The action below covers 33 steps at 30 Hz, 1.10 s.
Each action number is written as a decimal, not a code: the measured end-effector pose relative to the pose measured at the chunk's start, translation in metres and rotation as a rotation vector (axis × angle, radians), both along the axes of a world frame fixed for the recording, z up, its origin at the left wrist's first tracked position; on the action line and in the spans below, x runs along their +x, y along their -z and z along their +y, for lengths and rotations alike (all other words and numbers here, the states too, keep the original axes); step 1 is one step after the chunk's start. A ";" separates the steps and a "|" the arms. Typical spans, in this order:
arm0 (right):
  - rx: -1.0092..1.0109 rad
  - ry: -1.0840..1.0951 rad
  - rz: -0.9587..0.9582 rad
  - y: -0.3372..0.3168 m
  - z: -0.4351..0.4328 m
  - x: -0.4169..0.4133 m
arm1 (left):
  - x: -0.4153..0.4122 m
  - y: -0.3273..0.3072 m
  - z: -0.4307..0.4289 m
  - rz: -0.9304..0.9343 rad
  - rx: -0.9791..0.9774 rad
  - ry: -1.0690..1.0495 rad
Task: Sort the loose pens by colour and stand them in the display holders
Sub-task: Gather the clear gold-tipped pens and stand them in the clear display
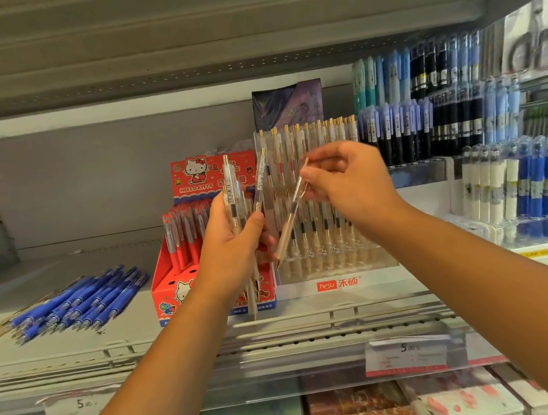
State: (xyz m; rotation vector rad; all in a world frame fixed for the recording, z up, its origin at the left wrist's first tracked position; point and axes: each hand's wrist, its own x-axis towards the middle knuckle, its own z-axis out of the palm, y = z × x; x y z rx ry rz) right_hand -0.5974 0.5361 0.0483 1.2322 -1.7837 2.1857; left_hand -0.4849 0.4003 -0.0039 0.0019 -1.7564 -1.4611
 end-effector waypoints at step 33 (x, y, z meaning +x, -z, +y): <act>0.379 0.300 0.458 0.024 -0.019 -0.034 | 0.004 0.000 0.002 -0.063 -0.114 -0.091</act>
